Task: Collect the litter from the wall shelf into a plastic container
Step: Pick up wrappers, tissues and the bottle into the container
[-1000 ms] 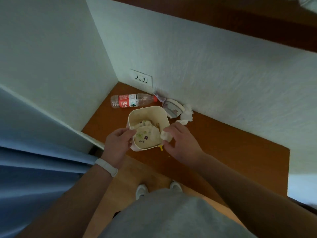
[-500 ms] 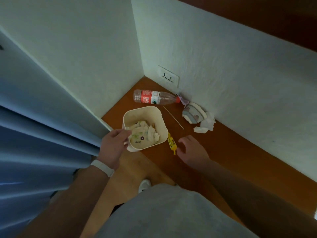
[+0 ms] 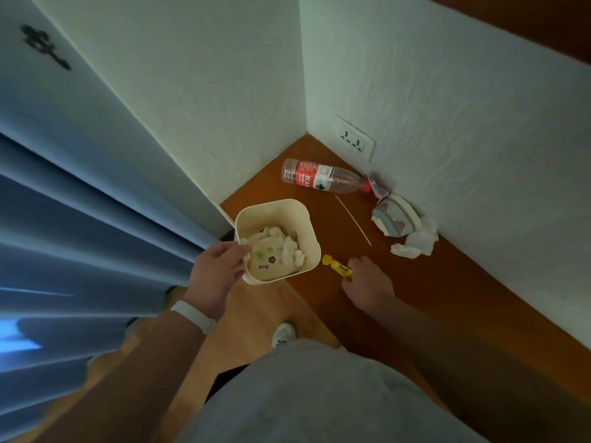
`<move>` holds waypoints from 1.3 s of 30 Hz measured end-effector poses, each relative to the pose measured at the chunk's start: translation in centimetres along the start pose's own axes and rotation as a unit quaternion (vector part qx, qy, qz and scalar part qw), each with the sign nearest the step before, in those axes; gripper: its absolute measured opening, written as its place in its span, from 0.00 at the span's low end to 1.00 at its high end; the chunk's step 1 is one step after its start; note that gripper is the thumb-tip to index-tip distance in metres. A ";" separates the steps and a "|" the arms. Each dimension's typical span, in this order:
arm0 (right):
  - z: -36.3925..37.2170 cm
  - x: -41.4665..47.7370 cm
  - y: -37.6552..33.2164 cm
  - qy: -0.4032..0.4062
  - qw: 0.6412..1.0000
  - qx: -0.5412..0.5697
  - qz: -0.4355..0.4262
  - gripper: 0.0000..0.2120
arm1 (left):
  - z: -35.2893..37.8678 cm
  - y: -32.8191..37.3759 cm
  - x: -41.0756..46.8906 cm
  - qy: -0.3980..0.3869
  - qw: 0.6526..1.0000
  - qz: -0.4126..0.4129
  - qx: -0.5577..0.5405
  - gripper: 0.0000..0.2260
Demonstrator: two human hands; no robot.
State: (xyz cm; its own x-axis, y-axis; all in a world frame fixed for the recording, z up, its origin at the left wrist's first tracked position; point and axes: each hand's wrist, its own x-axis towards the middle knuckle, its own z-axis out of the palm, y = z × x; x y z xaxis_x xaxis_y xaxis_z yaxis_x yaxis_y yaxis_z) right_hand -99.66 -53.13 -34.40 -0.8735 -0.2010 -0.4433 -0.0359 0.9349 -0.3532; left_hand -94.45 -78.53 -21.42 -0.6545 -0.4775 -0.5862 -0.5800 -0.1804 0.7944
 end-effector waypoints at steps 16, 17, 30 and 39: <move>-8.2 -6.4 0.3 0.209 0.954 0.214 0.035 0.01 | 4.2 1.7 1.3 -0.118 0.991 0.011 0.067 0.09; -9.0 -6.9 0.0 0.223 0.948 0.225 0.032 0.01 | 4.7 1.9 1.2 -0.126 0.989 0.012 0.071 0.07; -12.6 -7.5 -3.3 0.134 0.976 0.160 -0.061 0.04 | 8.4 3.6 0.0 -0.191 0.977 0.039 0.088 0.05; -12.2 -6.1 -2.2 0.136 0.978 0.144 -0.072 0.10 | 7.0 3.2 0.7 -0.165 0.981 0.039 0.088 0.06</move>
State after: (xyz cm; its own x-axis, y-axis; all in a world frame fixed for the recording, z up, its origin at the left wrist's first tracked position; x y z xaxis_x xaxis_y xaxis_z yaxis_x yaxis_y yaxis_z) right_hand -100.14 -50.42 -20.84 -0.9679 -0.2020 -0.1496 -0.0641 0.7740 -0.6299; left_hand -100.13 -73.39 -20.37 -0.8046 -0.1732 -0.5680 -0.5783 0.0111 0.8157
